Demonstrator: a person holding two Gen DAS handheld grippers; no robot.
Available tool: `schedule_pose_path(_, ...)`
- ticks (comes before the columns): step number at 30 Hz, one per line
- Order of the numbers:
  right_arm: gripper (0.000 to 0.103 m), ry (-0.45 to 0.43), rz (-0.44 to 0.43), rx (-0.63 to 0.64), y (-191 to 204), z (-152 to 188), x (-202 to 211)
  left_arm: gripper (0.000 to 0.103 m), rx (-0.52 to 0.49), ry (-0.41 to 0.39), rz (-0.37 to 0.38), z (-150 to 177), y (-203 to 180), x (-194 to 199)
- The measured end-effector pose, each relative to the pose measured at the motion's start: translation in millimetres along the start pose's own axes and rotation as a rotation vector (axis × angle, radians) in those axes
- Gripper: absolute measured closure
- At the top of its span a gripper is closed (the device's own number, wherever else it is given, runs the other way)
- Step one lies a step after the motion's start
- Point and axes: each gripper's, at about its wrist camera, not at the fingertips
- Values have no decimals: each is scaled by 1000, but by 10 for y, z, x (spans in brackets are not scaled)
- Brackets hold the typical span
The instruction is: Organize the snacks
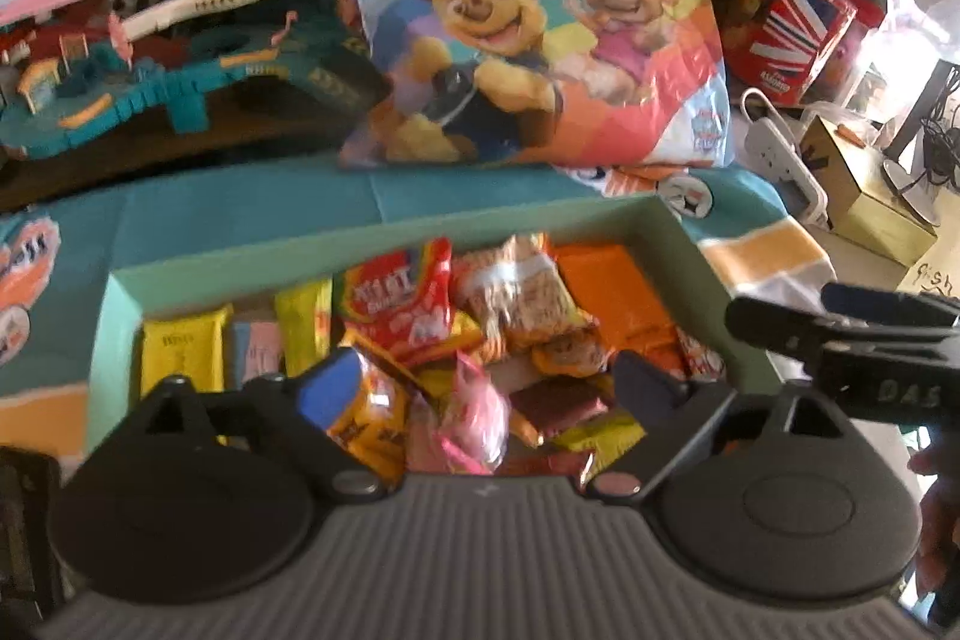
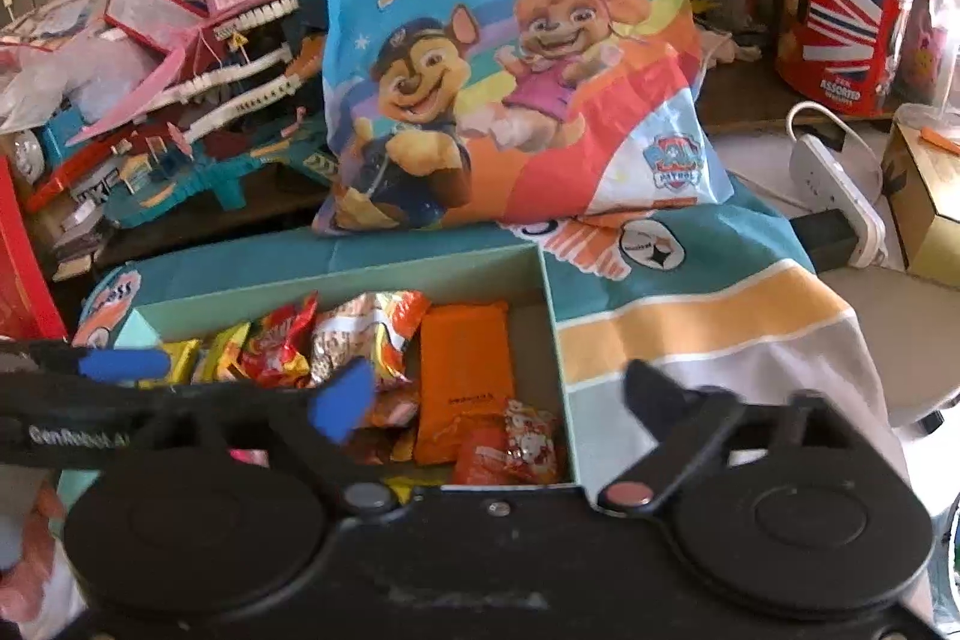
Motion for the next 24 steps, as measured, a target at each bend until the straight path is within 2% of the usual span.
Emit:
schedule_pose_path(2,0,-1,1,9,25,22,5,5,5,6,-10,57,30,-5)
schedule_pose_path(8,0,21,-13,30,154,88,95,2,16,20,-37,197,104,120)
schedule_pose_path(14,0,27,-31,38,323,125,308,0,28,-3,-60,322,207,438)
schedule_pose_path(24,0,-16,-62,63,576,189,879,0,47,-59,-89,555,369,1092)
Point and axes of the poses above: each gripper's, at about its wrist camera, not at the fingertips, and x roughly against the way its jaws point, y to its left, z to its underside, and after that the axes turned 5 degrees about x, right-handed
